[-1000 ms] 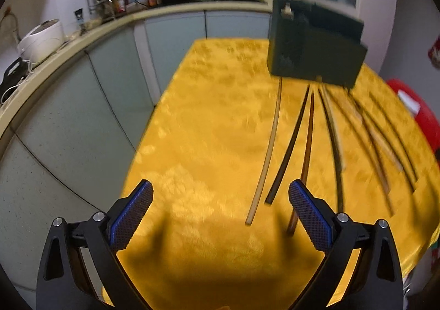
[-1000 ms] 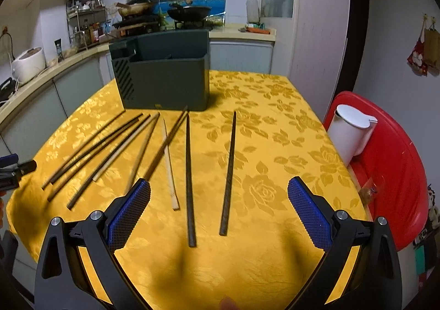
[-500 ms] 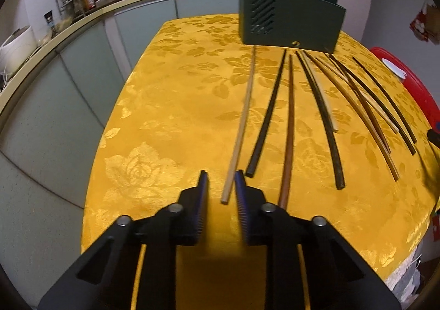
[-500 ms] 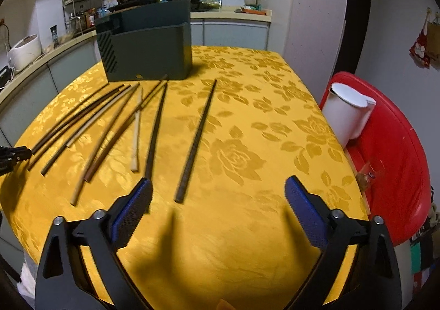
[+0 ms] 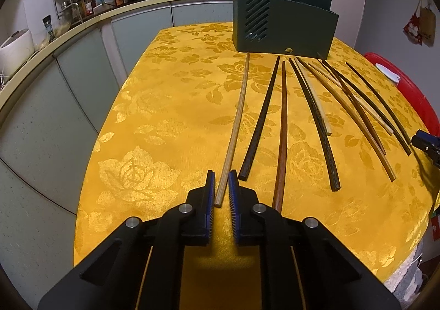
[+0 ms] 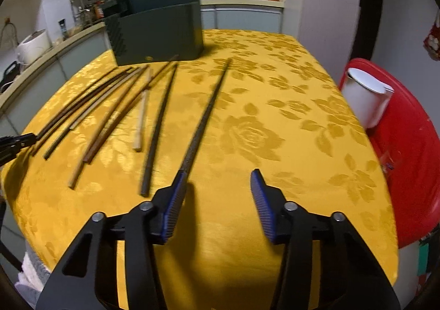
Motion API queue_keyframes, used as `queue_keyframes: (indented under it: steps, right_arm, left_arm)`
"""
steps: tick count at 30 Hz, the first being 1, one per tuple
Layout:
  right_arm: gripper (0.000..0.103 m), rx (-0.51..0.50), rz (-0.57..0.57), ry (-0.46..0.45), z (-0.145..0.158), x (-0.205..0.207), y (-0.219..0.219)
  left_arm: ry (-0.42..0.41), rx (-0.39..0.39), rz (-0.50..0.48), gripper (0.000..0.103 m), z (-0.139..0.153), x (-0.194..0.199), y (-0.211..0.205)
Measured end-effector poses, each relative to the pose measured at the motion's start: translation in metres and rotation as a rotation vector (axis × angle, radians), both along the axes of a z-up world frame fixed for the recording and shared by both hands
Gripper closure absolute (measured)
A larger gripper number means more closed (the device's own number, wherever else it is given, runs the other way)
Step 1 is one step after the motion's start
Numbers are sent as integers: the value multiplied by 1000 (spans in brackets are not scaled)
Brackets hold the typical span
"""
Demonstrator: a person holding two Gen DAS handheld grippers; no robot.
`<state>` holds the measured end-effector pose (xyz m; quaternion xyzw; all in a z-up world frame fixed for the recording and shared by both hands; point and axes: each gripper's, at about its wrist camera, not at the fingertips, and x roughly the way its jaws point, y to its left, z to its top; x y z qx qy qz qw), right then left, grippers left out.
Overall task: Organize utensils
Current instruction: 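Grasp a light wooden chopstick with the left gripper while the right gripper grasps a black chopstick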
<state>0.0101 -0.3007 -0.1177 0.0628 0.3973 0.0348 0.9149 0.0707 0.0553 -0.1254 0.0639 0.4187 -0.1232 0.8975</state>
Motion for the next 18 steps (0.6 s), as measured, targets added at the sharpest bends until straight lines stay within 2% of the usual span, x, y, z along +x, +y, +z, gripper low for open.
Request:
queue_keyframes:
  steps: [6, 7, 14, 18]
  right_arm:
    - [58, 13, 40, -23, 9, 7, 15]
    - [58, -20, 44, -15, 10, 10, 14]
    - [78, -47, 22, 15, 0, 18, 12]
    - [79, -67, 23, -6, -2, 14, 13]
  left_arm:
    - [-11, -6, -2, 93, 0, -2, -1]
    - [-14, -5, -5, 93, 0, -3, -1]
    - [-20, -21, -13, 93, -1, -4, 1]
    - [-37, -30, -19, 92, -2, -5, 1]
